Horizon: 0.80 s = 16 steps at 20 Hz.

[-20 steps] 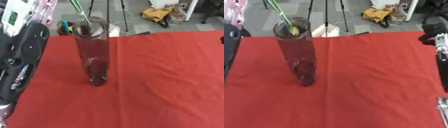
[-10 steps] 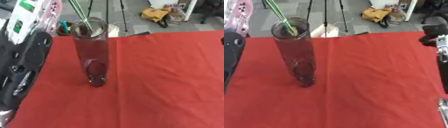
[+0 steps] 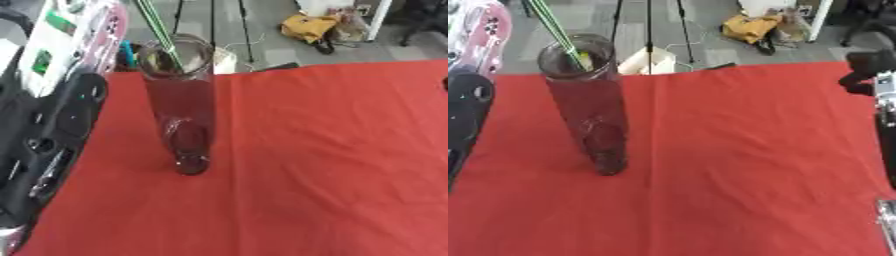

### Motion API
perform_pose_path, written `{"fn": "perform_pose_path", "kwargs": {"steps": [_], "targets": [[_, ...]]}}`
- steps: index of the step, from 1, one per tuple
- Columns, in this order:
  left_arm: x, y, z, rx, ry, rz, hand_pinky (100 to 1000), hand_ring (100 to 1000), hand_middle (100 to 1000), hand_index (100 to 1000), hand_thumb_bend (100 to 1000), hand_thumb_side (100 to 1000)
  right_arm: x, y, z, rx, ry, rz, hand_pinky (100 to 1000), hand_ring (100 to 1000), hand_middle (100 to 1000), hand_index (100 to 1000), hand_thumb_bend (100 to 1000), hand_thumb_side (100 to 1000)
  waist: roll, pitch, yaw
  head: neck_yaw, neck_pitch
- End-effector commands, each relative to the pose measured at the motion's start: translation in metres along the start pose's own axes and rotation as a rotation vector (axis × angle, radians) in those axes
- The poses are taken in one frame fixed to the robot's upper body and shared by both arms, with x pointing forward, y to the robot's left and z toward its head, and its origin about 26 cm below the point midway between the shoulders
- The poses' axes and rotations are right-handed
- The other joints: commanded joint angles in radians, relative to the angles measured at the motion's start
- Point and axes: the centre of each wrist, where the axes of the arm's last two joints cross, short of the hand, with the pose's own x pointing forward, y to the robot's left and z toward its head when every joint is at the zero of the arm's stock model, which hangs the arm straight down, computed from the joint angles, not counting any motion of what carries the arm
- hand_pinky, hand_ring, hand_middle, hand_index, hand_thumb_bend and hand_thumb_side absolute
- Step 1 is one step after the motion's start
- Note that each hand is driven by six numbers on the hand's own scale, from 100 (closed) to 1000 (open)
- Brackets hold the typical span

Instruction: Arrange flowers into the vase.

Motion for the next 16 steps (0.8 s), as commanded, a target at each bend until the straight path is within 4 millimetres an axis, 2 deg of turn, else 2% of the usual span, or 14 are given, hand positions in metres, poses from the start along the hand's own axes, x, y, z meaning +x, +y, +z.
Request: {"fn": "perform_pose_path", "kwargs": {"steps": [1,16], "targets": [[0.005,-0.004,-0.001,-0.028,-0.037,-0.004,100,100,100,100,185,749,0.007,-0.005,-0.005,-0.014,-0.032,-0.002,683,799,507,732,100,1000,-0.002,-0.018,-0.003,0.001,-0.008],[-0.007,0.000,-0.002,-0.099,-0.082,-0.020,100,100,100,100,187,749,0.007,-0.004,-0.005,-0.011,-0.038,-0.007,682,801,506,732,100,1000,0.001,-0.008,-0.007,-0.005,-0.027]]}}
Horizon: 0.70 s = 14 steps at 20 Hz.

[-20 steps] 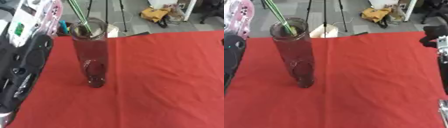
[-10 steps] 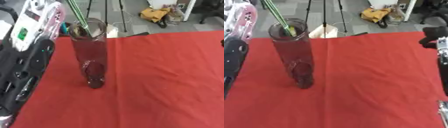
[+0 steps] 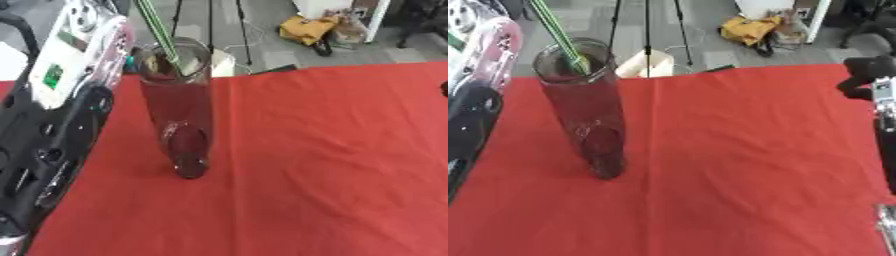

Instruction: Arrange flowers into the vase.

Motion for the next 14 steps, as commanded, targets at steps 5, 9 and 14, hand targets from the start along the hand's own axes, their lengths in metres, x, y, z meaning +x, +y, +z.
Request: {"fn": "perform_pose_path", "kwargs": {"steps": [5,9,14], "targets": [[0.000,0.004,-0.006,-0.024,-0.038,-0.042,100,100,100,100,189,757,0.007,-0.005,-0.005,-0.012,-0.035,-0.006,682,802,505,732,100,1000,-0.003,-0.015,-0.002,-0.006,-0.017],[-0.006,0.007,-0.006,-0.036,-0.039,-0.054,100,100,100,100,310,802,0.007,-0.005,-0.005,-0.014,-0.035,-0.007,682,802,505,732,100,1000,-0.003,-0.013,-0.002,-0.007,-0.019],[-0.012,0.013,-0.008,-0.002,-0.051,-0.066,100,100,100,100,351,879,0.007,-0.005,-0.005,-0.016,-0.032,-0.006,682,802,505,731,100,1000,-0.005,-0.013,-0.002,-0.009,-0.020]]}}
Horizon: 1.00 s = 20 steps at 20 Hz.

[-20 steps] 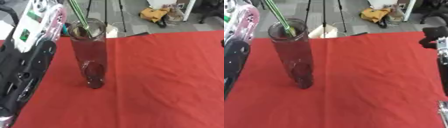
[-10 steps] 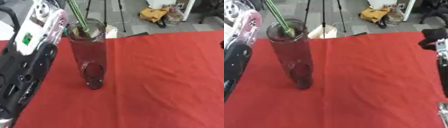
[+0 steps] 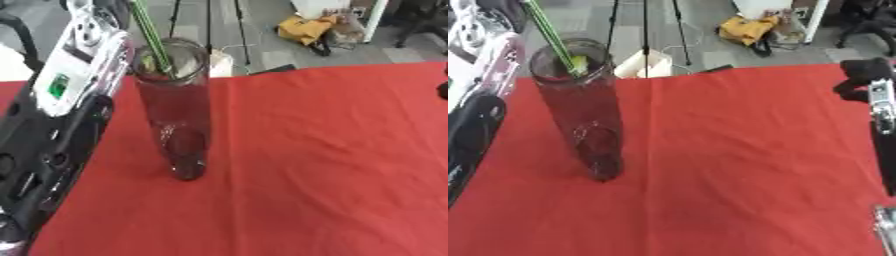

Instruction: Arrange flowers into the vase.

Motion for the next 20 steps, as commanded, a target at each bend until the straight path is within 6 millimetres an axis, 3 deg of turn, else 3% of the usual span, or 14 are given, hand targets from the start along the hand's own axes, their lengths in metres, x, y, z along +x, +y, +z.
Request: {"fn": "perform_pose_path", "kwargs": {"steps": [1,8,16,20], "targets": [[0.0061,0.0051,-0.0064,0.022,-0.039,-0.013,100,100,100,105,343,889,0.0062,-0.0051,-0.0042,-0.016,-0.029,-0.004,682,802,505,731,100,1000,-0.005,-0.020,-0.001,-0.002,-0.012],[0.0031,0.0073,-0.0062,0.025,-0.025,-0.030,100,100,100,135,208,999,0.0058,-0.0056,-0.0040,-0.020,-0.027,-0.004,682,803,504,731,100,1000,-0.006,-0.020,-0.001,-0.002,-0.011],[0.0031,0.0094,-0.0056,0.034,-0.013,-0.068,100,100,100,159,106,1000,0.0052,-0.0061,-0.0035,-0.025,-0.022,-0.005,680,804,504,731,100,1000,-0.008,-0.020,0.001,-0.003,-0.007],[0.0020,0.0132,-0.0056,0.044,-0.026,-0.153,100,100,100,162,100,1000,0.0047,-0.0066,-0.0032,-0.028,-0.021,-0.004,680,804,503,732,100,1000,-0.009,-0.022,0.003,-0.005,-0.004]]}}
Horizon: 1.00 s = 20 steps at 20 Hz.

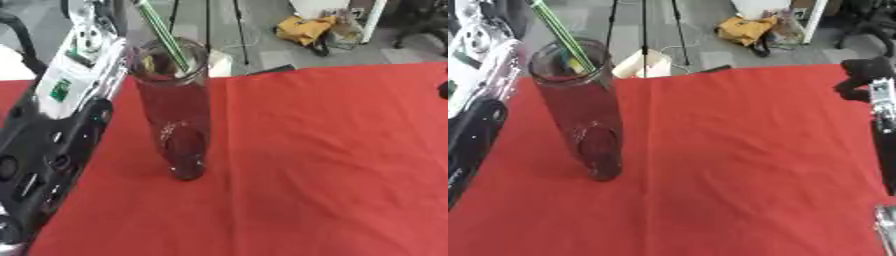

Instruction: Arrange flowers into the vase.

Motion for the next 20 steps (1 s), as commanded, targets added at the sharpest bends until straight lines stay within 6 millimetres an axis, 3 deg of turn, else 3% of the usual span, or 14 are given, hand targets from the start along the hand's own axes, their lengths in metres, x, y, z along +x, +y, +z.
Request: {"fn": "perform_pose_path", "kwargs": {"steps": [1,7,14,17,20], "targets": [[0.010,0.010,-0.007,0.021,-0.050,-0.088,100,100,100,162,100,1000,0.006,-0.005,-0.003,-0.017,-0.024,-0.001,680,804,503,731,100,1000,-0.004,-0.022,0.002,-0.004,-0.004],[0.007,0.017,-0.007,0.033,-0.111,-0.287,100,100,100,168,100,1000,0.005,-0.005,-0.002,-0.022,-0.020,-0.001,679,804,502,730,100,1000,-0.004,-0.026,0.008,-0.007,-0.001],[0.002,0.023,-0.006,0.002,-0.084,-0.370,100,103,115,298,100,1000,0.004,-0.006,-0.002,-0.027,-0.016,0.000,679,805,502,730,100,1000,-0.008,-0.030,0.013,-0.010,0.001],[0.001,0.025,-0.006,-0.005,-0.064,-0.376,129,169,161,330,100,1000,0.004,-0.006,-0.002,-0.028,-0.016,-0.001,679,805,502,730,100,1000,-0.010,-0.031,0.015,-0.011,0.000],[0.000,0.026,-0.005,-0.017,-0.050,-0.383,273,295,275,346,100,1000,0.004,-0.006,-0.002,-0.029,-0.015,-0.001,679,805,502,730,100,1000,-0.012,-0.032,0.015,-0.012,-0.001]]}}
